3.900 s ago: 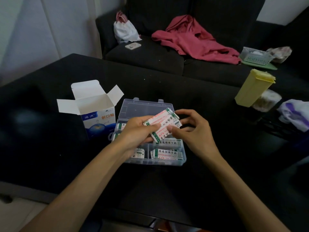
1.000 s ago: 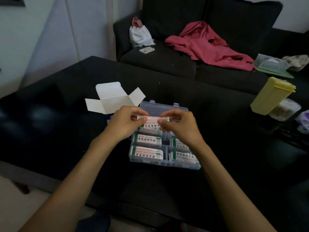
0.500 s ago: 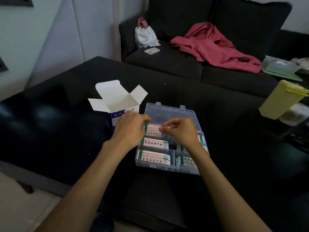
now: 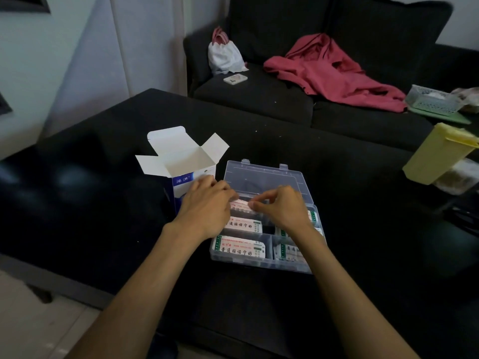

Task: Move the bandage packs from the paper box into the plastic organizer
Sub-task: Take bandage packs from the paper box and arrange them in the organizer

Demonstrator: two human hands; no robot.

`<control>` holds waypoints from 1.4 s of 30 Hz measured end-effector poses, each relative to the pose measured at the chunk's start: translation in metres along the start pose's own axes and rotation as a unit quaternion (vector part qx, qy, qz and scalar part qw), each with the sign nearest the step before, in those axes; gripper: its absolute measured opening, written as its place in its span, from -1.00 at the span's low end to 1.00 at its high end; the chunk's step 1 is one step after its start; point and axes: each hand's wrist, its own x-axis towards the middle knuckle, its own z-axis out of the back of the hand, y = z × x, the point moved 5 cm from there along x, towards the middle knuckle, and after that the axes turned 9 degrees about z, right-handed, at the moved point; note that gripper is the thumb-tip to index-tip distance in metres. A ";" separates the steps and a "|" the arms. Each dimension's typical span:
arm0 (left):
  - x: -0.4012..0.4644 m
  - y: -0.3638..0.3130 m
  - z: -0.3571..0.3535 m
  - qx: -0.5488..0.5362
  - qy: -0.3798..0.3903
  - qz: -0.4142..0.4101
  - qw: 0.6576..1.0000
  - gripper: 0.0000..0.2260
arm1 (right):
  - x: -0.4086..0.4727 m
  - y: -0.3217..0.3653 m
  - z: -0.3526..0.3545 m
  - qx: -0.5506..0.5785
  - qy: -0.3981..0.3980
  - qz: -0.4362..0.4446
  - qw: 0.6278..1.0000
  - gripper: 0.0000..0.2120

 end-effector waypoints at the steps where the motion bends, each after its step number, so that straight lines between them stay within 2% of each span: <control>1: 0.000 0.000 0.000 -0.003 0.002 0.001 1.000 -0.68 | 0.000 0.002 0.000 0.005 0.006 0.000 1.000 -0.90; 4: 0.000 0.000 0.002 -0.014 0.001 0.004 1.000 -0.69 | 0.000 0.008 0.016 0.057 0.007 -0.011 0.998 -0.98; 6: 0.000 0.001 0.004 -0.028 -0.009 0.005 1.000 -0.70 | 0.003 0.010 0.034 0.052 0.012 -0.032 0.998 -0.97; 7: 0.000 0.001 0.004 -0.037 -0.012 0.007 0.999 -0.71 | 0.006 0.010 0.041 0.034 0.024 -0.050 0.998 -0.97; 10: -0.001 0.000 0.005 -0.054 -0.013 0.015 0.998 -0.72 | 0.014 0.013 0.045 -0.083 0.104 -0.106 0.985 -0.72; 13: -0.002 -0.002 0.004 -0.053 -0.004 0.026 0.998 -0.71 | 0.014 0.025 0.033 -0.184 0.181 -0.108 0.960 -0.62; 21: 0.006 0.001 -0.005 -0.038 0.011 0.014 0.999 -0.70 | 0.020 0.040 0.017 -0.296 0.223 -0.065 0.927 -0.81; 27: 0.002 0.004 0.001 -0.068 0.017 0.043 0.997 -0.70 | 0.027 0.033 0.002 -0.285 0.294 -0.095 0.907 -0.78; 32: 0.003 0.005 0.002 -0.076 0.011 0.067 0.995 -0.72 | 0.023 0.026 0.009 -0.233 0.286 -0.092 0.925 -0.78; 36: 0.006 0.003 0.000 -0.060 0.025 0.075 0.995 -0.70 | 0.020 0.021 0.013 -0.197 0.282 -0.100 0.934 -0.57; 39: 0.010 0.005 -0.003 -0.053 0.038 0.081 0.995 -0.70 | 0.021 0.017 0.013 -0.165 0.283 -0.102 0.939 -0.62; 42: 0.012 0.006 -0.009 -0.059 0.050 0.080 0.994 -0.69 | 0.024 0.017 0.019 -0.194 0.247 -0.099 0.944 -0.75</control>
